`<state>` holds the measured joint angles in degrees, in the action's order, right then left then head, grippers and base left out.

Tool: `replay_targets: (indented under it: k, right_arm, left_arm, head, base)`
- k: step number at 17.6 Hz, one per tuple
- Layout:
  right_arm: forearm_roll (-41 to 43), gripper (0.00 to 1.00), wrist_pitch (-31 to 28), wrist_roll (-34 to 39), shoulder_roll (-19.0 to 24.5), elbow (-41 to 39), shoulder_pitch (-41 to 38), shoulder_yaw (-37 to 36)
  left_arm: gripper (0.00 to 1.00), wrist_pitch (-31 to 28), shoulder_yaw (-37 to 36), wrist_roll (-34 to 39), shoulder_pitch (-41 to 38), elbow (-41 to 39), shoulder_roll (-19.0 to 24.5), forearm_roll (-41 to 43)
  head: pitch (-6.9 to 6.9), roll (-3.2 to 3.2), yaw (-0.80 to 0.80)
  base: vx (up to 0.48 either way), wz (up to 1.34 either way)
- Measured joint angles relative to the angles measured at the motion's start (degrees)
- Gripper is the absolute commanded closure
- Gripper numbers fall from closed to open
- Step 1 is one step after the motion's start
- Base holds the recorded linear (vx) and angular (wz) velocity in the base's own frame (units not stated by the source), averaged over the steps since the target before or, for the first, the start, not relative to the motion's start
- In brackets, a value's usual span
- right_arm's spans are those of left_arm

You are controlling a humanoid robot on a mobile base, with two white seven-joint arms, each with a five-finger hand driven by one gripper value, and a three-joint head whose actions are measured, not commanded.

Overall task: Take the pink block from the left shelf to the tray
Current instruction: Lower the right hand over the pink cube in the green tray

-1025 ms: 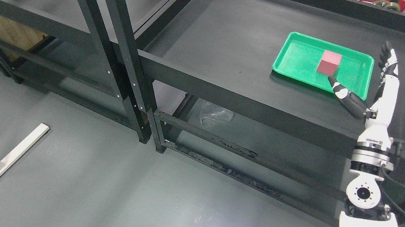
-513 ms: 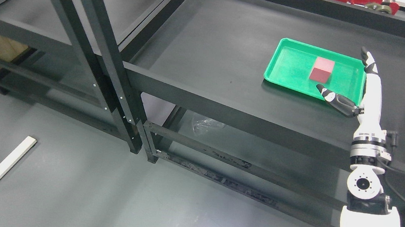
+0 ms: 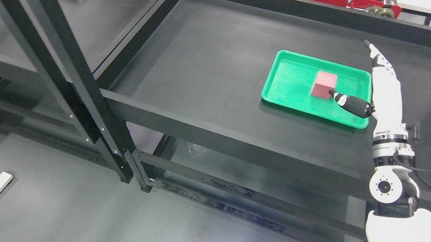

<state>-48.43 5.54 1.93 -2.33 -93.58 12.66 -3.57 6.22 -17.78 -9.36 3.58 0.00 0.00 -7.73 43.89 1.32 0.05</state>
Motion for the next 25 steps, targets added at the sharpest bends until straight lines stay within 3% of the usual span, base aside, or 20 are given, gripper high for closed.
replay_targets:
  k: [11,18,25]
  right_arm:
    - [-15.76,0.01,1.56,2.19,0.35,1.97,0.04,3.48]
    - [-18.89,0.02,1.25,8.36,1.32,5.46,0.18,6.23]
    - [-19.60,0.02,1.25,7.78,1.82,9.32,0.21,7.91]
  left_arm:
    - [0.00,0.16,0.00,0.00,0.01,0.00,0.00,0.00]
    - [0.00,0.11,0.01,0.00,0.00,0.00,0.00,0.00]
    - [0.00,-0.05,0.00,0.00,0.00,0.00,0.00,0.00]
  head:
    - [0.00,0.00,0.00]
    - [0.00,0.00,0.00]
    - [0.00,0.00,0.00]
  base:
    - [0.131,-0.10]
    - [0.096,-0.04]
    - [0.094,-0.05]
